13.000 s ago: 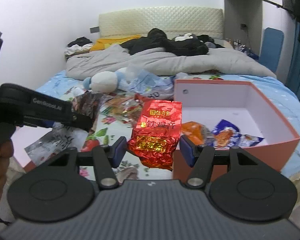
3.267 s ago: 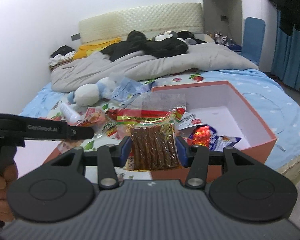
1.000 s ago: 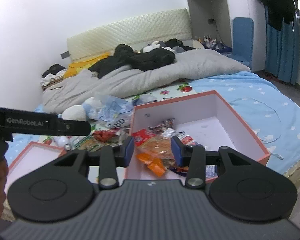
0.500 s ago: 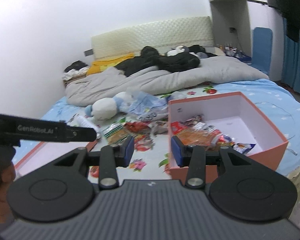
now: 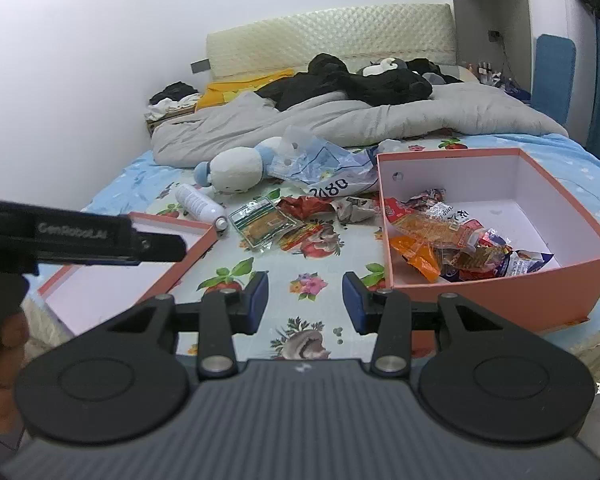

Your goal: Organize snacks

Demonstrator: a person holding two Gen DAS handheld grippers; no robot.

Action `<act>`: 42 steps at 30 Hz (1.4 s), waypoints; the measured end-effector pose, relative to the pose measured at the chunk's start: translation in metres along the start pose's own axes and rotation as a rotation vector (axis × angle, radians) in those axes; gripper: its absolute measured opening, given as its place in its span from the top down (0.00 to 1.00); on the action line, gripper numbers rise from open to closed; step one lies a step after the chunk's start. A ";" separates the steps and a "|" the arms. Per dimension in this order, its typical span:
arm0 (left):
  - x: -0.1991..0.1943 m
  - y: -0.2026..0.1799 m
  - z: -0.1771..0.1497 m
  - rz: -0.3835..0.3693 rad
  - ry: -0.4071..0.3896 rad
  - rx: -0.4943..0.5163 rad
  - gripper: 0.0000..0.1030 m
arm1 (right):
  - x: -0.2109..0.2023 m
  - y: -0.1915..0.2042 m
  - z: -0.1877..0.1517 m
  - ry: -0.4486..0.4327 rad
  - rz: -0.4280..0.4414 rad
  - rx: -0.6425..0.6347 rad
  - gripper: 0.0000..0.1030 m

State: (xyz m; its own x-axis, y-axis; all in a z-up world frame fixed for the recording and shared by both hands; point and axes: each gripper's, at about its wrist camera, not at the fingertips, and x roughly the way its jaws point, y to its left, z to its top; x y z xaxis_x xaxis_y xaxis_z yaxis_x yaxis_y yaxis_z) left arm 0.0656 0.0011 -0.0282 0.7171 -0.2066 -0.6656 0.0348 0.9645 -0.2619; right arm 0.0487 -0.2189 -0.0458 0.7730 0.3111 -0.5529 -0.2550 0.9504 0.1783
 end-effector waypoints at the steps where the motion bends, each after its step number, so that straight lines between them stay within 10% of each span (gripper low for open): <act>1: 0.003 0.003 0.002 0.000 0.001 -0.004 0.39 | 0.003 -0.001 0.001 0.000 -0.003 0.003 0.57; 30: 0.124 0.061 0.070 0.050 0.090 -0.061 0.39 | 0.123 0.007 0.044 0.051 -0.039 -0.083 0.57; 35: 0.155 0.080 0.089 0.054 0.107 -0.066 0.37 | 0.156 0.010 0.052 0.064 -0.027 -0.068 0.29; 42: 0.212 0.104 0.120 0.035 0.138 -0.079 0.31 | 0.214 0.019 0.056 0.079 -0.054 -0.127 0.27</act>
State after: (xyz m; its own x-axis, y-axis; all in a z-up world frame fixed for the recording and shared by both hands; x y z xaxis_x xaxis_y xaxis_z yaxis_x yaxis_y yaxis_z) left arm 0.3050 0.0776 -0.1128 0.6145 -0.1987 -0.7635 -0.0474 0.9567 -0.2871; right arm 0.2417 -0.1341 -0.1147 0.7406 0.2533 -0.6224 -0.2897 0.9561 0.0444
